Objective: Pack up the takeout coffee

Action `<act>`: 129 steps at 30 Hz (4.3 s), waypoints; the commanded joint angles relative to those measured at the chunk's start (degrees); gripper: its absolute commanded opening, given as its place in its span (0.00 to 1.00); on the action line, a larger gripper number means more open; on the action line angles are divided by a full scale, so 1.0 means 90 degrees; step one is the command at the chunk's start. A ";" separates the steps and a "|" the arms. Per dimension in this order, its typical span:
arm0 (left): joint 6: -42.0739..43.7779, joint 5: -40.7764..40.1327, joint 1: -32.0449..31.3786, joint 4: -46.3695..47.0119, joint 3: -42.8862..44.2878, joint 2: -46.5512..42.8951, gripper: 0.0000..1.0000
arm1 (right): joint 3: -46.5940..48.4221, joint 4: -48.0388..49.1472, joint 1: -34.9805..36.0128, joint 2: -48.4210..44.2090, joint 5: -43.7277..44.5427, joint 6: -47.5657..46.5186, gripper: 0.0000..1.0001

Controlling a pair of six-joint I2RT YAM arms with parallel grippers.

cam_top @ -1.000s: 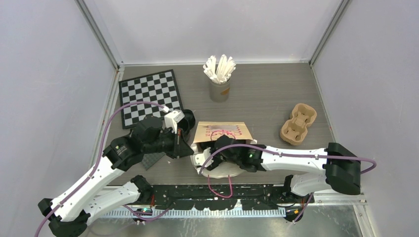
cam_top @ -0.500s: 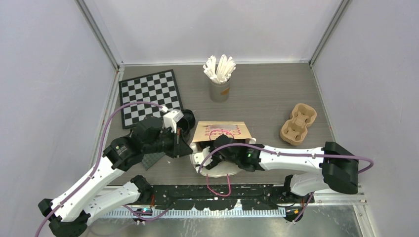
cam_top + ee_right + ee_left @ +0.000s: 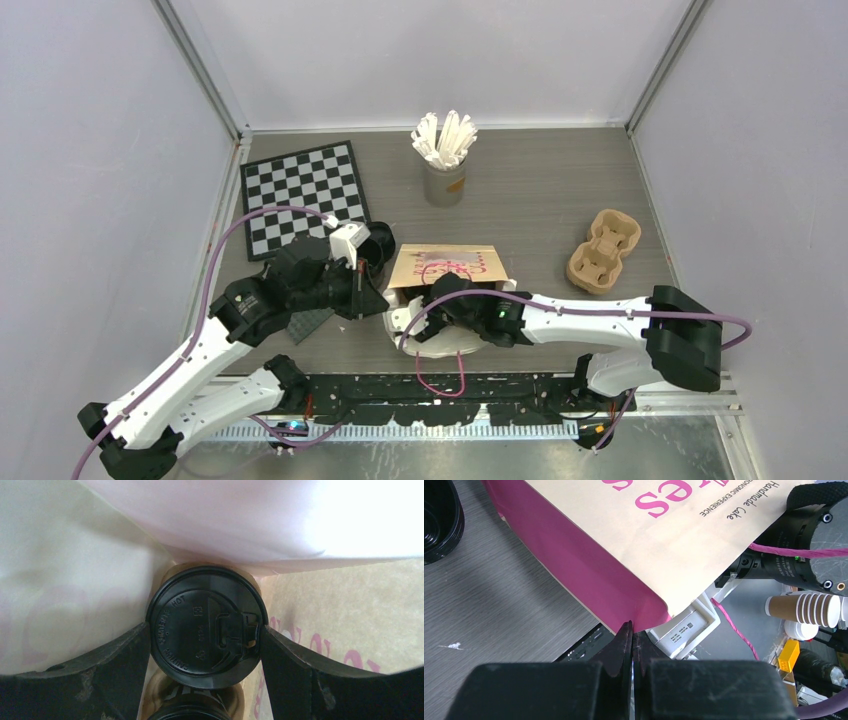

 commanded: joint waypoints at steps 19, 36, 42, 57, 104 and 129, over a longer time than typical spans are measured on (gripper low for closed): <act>-0.0218 0.0699 -0.0096 0.0620 0.0047 -0.0154 0.00 | 0.0176 -0.0752 -0.0173 -0.0193 0.0140 0.0156 0.89; -0.0193 0.0694 -0.0096 0.0659 0.0057 -0.0086 0.00 | 0.0529 -0.1190 -0.0156 -0.0444 -0.0165 0.0215 0.90; -0.0203 0.0696 -0.0096 0.0669 0.0032 -0.0095 0.00 | 0.0640 -0.1052 -0.0148 -0.0398 -0.0141 0.0310 0.90; -0.0212 0.0678 -0.0096 0.0667 -0.0002 -0.0120 0.00 | 0.0774 -0.1058 -0.0152 -0.0385 -0.0309 0.0378 0.90; -0.0155 0.0607 -0.0096 0.0547 0.0032 -0.0137 0.00 | 0.0482 -0.0802 -0.0144 -0.0826 -0.0416 0.1705 0.16; -0.0310 0.0684 -0.0096 0.0529 0.0057 -0.0059 0.00 | 0.0048 0.1289 -0.0150 0.0020 -0.0212 0.2343 0.04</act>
